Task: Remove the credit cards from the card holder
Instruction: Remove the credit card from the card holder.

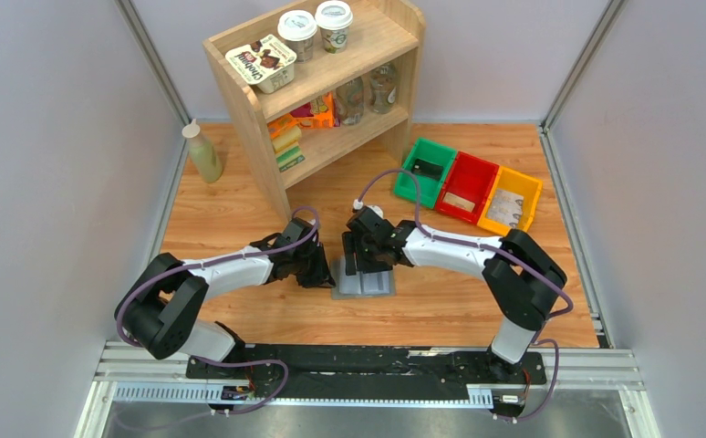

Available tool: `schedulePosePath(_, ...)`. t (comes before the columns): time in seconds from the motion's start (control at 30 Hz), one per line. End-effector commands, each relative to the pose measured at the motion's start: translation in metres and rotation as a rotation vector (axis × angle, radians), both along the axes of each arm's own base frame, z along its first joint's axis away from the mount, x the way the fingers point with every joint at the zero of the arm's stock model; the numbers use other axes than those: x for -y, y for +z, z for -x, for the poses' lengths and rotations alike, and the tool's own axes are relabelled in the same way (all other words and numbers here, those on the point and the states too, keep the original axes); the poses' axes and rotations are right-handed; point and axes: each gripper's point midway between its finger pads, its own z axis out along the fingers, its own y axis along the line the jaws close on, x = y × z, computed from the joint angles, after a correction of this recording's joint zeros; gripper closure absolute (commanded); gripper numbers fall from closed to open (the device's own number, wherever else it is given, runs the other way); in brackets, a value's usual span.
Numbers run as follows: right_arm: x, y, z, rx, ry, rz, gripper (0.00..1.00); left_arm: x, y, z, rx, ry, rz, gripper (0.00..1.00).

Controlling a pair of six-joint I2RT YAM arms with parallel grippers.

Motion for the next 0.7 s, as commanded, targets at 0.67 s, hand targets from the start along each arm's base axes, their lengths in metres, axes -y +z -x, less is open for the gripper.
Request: schedulePosePath(0.67,0.011,0.015,-0.042,0.203,0.119,0.159,0.19,0.004,0.004,-0.001,0.013,-0.013,0.012,0.79)
